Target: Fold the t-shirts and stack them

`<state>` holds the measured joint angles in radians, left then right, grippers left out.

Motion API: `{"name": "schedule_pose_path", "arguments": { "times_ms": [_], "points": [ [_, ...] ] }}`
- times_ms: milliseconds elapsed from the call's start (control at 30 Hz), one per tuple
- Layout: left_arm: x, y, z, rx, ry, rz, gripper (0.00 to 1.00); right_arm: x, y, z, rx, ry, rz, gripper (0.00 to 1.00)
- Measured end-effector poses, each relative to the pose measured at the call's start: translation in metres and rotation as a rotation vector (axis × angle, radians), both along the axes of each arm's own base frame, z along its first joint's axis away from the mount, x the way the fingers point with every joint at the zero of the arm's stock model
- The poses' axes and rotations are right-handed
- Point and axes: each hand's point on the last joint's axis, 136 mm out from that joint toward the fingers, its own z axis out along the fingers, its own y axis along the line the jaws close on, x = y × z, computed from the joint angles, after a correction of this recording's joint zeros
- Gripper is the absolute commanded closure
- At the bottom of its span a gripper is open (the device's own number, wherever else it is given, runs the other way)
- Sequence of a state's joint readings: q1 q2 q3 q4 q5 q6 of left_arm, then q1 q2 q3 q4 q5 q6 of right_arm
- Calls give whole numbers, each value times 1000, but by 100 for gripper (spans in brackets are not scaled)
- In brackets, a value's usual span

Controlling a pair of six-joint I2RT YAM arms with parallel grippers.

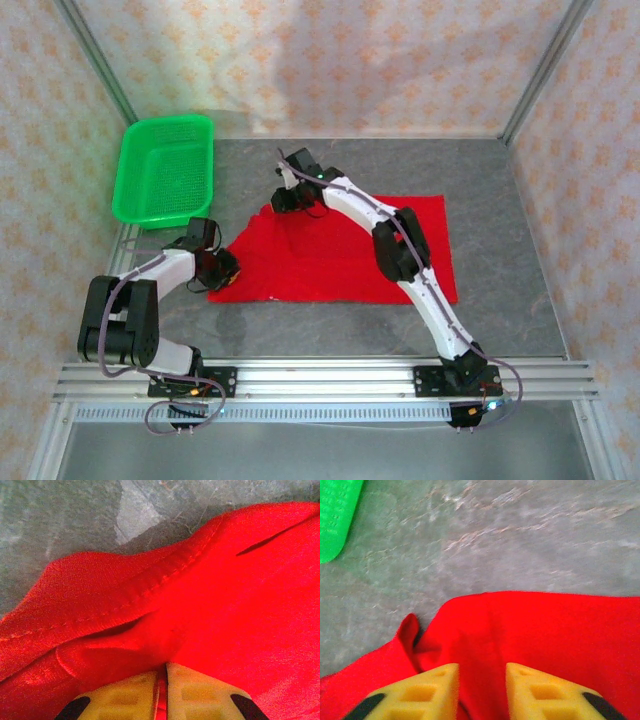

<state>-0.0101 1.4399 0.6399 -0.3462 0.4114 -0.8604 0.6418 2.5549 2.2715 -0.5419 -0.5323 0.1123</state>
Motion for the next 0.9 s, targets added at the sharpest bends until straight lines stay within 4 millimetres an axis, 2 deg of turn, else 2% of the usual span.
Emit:
{"name": "schedule_pose_path", "arguments": {
  "times_ms": [133, 233, 367, 467, 567, 733, 800, 900],
  "points": [
    [0, 0, 1, 0, -4, 0, 86, 12, -19, -3, 26, 37, -102, 63],
    [-1, 0, 3, 0, -5, 0, 85, 12, -30, -1, 43, 79, -151, 64],
    [-2, 0, 8, 0, 0, 1, 83, 0, -25, 10, 103, 140, -150, 64],
    [4, 0, 21, 0, -21, 1, 82, -18, -22, 12, 146, 193, -142, 65],
    [14, 1, 43, 6, -66, 4, 81, -32, -19, 6, 176, 244, -137, 65],
    [35, 4, 77, 22, -154, 12, 80, -51, -16, -16, 188, 313, -129, 66],
    [39, 3, 81, 20, -162, 11, 80, -55, -13, -17, 198, 324, -124, 66],
    [45, -5, 73, 17, -141, -6, 80, -55, -7, -12, 226, 320, -109, 66]
  ]
}}
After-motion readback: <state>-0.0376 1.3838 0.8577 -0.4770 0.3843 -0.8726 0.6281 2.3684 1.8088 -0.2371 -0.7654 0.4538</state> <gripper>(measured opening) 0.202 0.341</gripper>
